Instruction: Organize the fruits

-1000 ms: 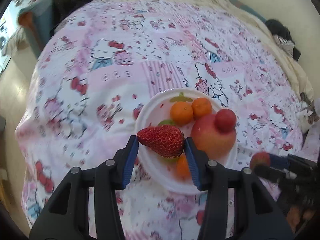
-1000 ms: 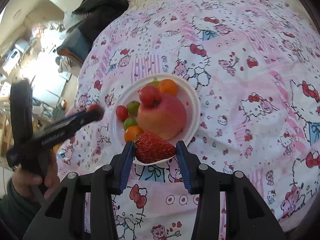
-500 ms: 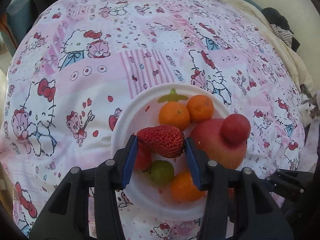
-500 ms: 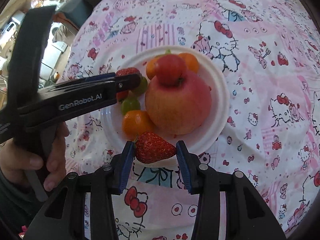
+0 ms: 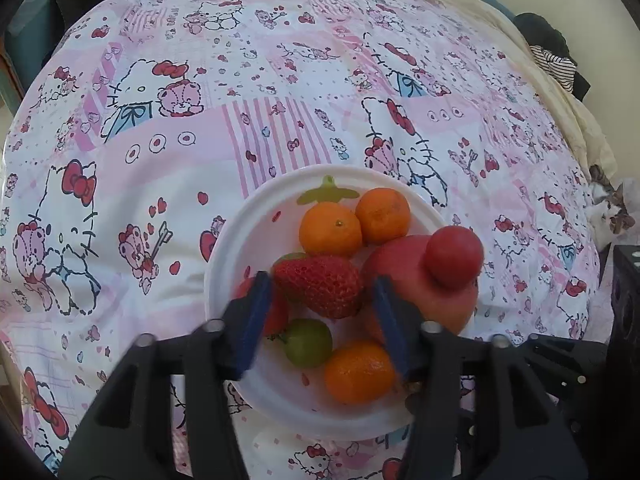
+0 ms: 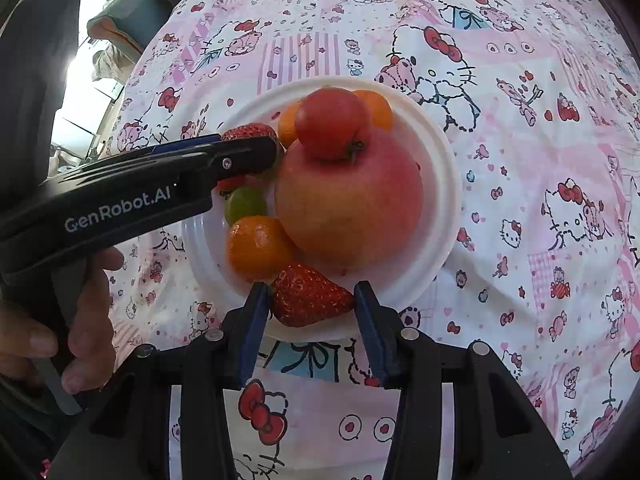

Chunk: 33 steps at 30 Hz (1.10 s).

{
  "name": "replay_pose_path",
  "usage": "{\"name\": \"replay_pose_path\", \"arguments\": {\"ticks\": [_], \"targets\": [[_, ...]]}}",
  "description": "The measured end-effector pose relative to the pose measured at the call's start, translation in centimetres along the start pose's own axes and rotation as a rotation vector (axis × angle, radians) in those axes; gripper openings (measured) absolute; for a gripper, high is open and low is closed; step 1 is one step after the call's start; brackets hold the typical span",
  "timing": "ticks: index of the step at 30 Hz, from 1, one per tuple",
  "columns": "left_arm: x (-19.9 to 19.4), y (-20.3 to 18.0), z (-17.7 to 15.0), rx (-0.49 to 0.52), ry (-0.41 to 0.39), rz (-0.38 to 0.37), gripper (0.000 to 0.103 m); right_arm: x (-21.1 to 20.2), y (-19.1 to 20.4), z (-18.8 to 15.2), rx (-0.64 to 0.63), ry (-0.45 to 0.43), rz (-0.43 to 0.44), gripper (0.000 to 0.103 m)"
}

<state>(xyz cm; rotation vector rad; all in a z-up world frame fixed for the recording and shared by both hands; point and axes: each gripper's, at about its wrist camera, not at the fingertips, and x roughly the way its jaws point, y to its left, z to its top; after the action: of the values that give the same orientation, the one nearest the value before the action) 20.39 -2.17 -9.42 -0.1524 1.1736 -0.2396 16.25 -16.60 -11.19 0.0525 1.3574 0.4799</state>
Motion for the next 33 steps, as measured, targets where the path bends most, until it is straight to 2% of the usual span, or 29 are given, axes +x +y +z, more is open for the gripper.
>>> {"name": "replay_pose_path", "arguments": {"ticks": [2,4,9,15,24,32,33], "targets": [[-0.4,0.0,0.0,0.0,-0.018,0.002,0.07,-0.1,-0.1,0.0,0.005,-0.004,0.006,0.048],[-0.8,0.0,0.0,0.0,-0.03,0.0,0.076,-0.2,-0.2,0.0,0.011,-0.01,0.014,0.056],[-1.2,0.3,-0.2,-0.014,-0.033,0.011,0.077,-0.6,-0.3,-0.2,0.018,-0.019,0.026,0.074],[-1.9,0.8,-0.4,-0.038,-0.052,0.017,0.077,-0.9,-0.1,-0.2,0.007,-0.027,0.027,0.079],[-4.7,0.5,-1.7,-0.05,-0.104,0.049,0.077,-2.6,0.3,-0.9,-0.004,-0.078,0.021,0.079],[-9.8,0.8,-5.3,-0.056,-0.208,0.135,0.077,-5.8,0.4,-3.0,-0.008,-0.144,0.013,0.079],[-10.7,0.8,-6.1,-0.057,-0.225,0.144,0.077,-6.5,0.2,-3.4,-0.004,-0.155,0.014,0.082]]}}
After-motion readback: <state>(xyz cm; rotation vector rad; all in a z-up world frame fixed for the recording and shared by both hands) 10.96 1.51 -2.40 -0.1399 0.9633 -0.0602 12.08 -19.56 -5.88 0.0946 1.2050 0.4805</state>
